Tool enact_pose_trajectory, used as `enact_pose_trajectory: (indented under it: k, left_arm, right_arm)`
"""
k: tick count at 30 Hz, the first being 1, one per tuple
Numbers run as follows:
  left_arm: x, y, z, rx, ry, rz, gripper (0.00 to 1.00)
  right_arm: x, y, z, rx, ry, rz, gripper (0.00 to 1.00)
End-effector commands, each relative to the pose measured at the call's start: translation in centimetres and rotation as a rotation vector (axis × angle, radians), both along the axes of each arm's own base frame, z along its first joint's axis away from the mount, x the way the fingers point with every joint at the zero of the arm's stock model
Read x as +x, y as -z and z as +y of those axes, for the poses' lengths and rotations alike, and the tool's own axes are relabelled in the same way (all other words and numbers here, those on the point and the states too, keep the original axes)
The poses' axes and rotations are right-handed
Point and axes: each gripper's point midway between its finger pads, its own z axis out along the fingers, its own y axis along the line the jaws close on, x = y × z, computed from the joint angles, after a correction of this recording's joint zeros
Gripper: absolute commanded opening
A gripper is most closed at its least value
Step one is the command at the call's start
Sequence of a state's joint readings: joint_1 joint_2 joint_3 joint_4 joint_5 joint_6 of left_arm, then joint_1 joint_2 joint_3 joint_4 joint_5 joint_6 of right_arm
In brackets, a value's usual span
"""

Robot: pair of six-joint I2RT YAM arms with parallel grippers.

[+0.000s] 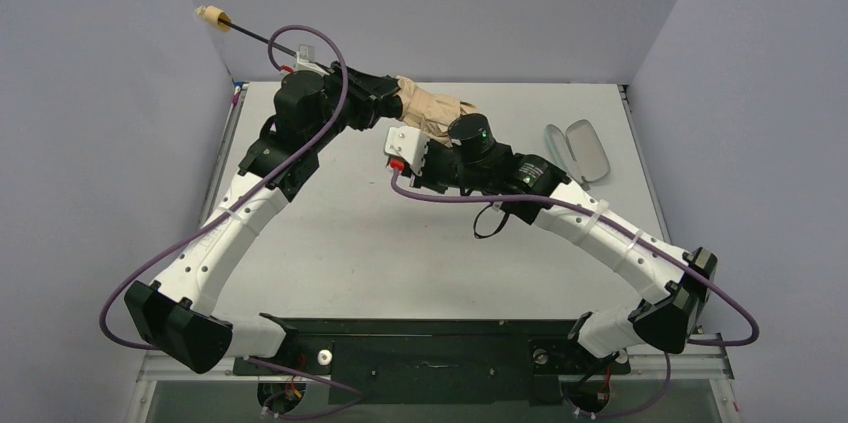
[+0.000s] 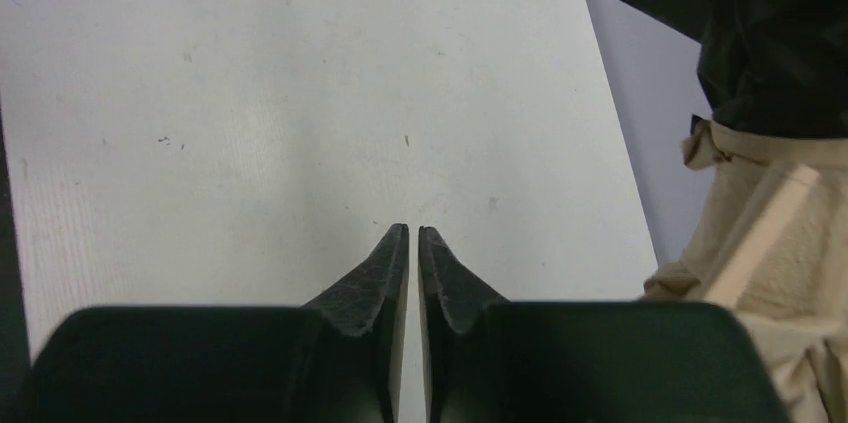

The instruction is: Open the umbrella

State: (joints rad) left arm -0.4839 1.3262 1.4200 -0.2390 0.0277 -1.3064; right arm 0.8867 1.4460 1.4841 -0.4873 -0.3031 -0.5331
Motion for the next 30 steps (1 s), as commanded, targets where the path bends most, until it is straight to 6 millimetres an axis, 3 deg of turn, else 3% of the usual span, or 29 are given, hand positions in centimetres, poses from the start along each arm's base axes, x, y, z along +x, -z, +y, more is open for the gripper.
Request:
enact_pose_trajectory:
  k: [1,4,7,8,10,16,22,30]
  left_arm:
    - [-1.1,-6.4,0.6,-0.104,-0.002,-0.158,0.00]
    - [-1.2,-6.5,0.7,-0.103,-0.001,-0.161,0.00]
    - [-1.2,-6.4,0.6,-0.103,0.002,-0.157,0.00]
    - [-1.3,-6.3,0.5,-0.104,0.005,-0.154,0.00]
    - [-1.3,-6.2,0.3,-0.106,0.011,-0.147,0.00]
    - [-1.6,-6.1,0.0,-0.106,0.018,-0.145,0.00]
    - [-1.8,-6.2,0.0,-0.110,0.022,-0.147,0.00]
    - [-2.2,-6.2,0.0,-0.121,0.028,-0.145,0.00]
  right_arm:
    - [-1.6,-7.2,-1.8,0.200,0.049,-0.113,0.11]
    - [-1.3,-9.7,-3.4,0.283,0.131,-0.198,0.34]
    - [-0.7,-12.2,-4.9,0.353,0.203,-0.286,0.48]
    - [-0.5,-12.4,-5.1,0.347,0.211,-0.309,0.56]
    - [0.4,-12.4,-5.1,0.319,0.237,-0.345,0.59]
    - [1.2,-12.9,-4.1,0.291,0.256,-0.437,0.46]
    - [1.0,-12.2,-2.8,0.257,0.229,-0.466,0.42]
    - [1.5,-10.7,-1.8,0.194,0.222,-0.502,0.28]
